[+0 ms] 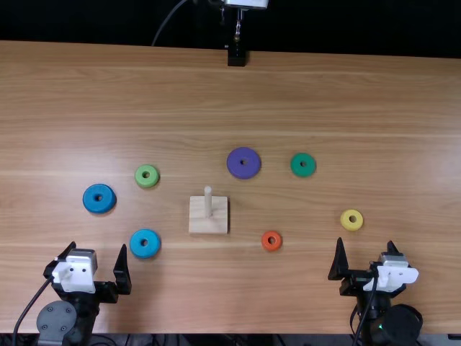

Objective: Build the Hanoi tower: stack the rings onto the peg from bottom to top in this color order: purple, dark blue, light blue, dark green, light green, yellow, orange.

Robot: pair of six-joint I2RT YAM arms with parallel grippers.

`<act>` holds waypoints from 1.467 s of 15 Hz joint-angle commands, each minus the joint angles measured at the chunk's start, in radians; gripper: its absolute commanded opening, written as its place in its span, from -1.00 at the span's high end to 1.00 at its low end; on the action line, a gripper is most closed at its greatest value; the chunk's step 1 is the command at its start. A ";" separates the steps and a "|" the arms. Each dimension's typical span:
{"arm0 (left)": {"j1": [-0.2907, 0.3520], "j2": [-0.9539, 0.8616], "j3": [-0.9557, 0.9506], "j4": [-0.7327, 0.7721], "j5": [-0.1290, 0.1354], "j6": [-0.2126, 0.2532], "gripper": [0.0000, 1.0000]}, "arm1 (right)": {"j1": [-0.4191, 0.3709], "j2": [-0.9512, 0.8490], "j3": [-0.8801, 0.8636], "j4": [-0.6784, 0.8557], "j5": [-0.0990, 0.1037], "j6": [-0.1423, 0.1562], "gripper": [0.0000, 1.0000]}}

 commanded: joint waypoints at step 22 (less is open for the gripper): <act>0.006 -0.010 -0.111 -0.075 -0.001 0.014 -1.00 | 0.431 1.012 1.123 -0.429 0.092 0.011 -1.00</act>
